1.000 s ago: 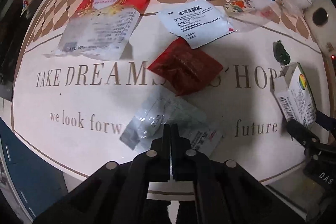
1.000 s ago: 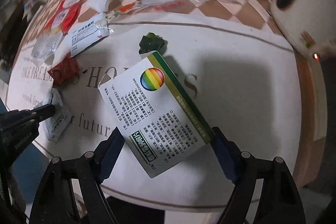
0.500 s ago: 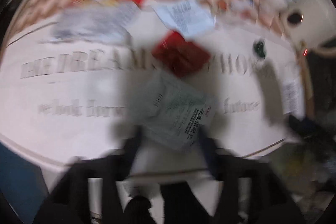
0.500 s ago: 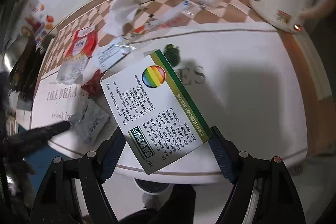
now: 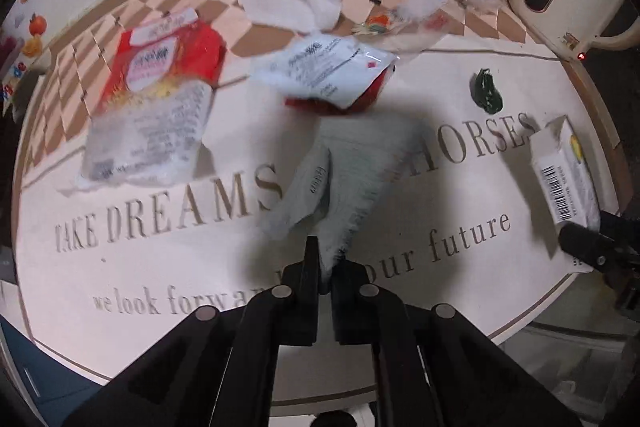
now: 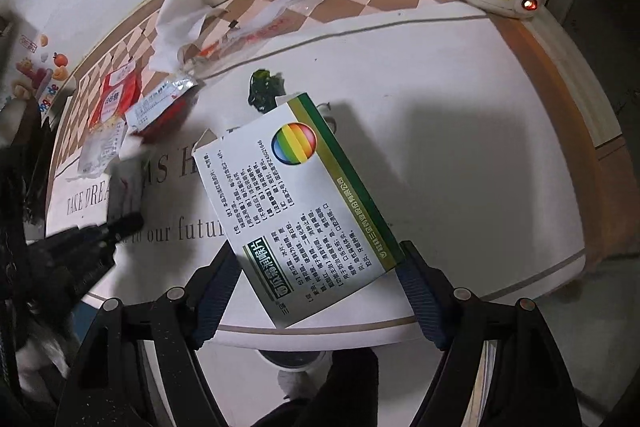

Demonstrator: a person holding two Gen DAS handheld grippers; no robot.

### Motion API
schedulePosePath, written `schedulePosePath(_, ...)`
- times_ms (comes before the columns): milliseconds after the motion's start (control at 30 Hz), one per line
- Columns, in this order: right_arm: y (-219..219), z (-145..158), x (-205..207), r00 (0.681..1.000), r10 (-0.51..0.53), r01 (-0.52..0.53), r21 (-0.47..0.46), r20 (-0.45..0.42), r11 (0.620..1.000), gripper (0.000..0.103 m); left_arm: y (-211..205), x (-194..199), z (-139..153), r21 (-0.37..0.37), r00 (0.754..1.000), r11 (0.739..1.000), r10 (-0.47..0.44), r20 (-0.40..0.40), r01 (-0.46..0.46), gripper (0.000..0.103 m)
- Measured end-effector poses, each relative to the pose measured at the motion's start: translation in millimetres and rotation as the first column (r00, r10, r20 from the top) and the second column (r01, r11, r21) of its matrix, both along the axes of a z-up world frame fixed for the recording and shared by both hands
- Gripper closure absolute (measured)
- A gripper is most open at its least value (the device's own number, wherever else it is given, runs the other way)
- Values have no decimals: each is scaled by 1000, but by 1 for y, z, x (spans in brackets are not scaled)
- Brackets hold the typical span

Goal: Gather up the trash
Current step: 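Grasp the white sachet with the left tool and lift it, then carry the sachet and medicine box over the bin and release both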

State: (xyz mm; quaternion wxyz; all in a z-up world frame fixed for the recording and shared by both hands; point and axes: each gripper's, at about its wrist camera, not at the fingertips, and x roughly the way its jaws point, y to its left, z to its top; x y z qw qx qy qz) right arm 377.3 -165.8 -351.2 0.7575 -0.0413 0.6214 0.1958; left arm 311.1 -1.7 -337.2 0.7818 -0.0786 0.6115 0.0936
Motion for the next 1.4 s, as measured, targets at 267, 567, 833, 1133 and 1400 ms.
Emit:
schedulePosePath(267, 3, 15, -13, 1000, 9, -9, 50, 11, 999, 24, 15, -50, 78, -36, 989, 999, 40, 142, -35, 101)
schedulePosePath(567, 23, 36, -82, 997, 70, -72, 104, 26, 992, 25, 53, -141, 85, -82, 980, 991, 116, 160, -104, 101)
schedulePosePath(833, 40, -4, -215, 998, 33, -28, 86, -57, 996, 25, 67, -237, -4, -195, 992, 974, 123, 25, -116, 101)
schedulePosePath(1133, 16, -211, -305, 949, -70, 46, -86, -308, 995, 26, 62, -273, -244, -417, 955, 874, 150, -257, -250, 100)
schedulePosePath(1400, 13, -443, -326, 919, -70, 8, -160, -387, 987, 26, 30, -260, -443, -427, 923, 881, 25, -385, -202, 96)
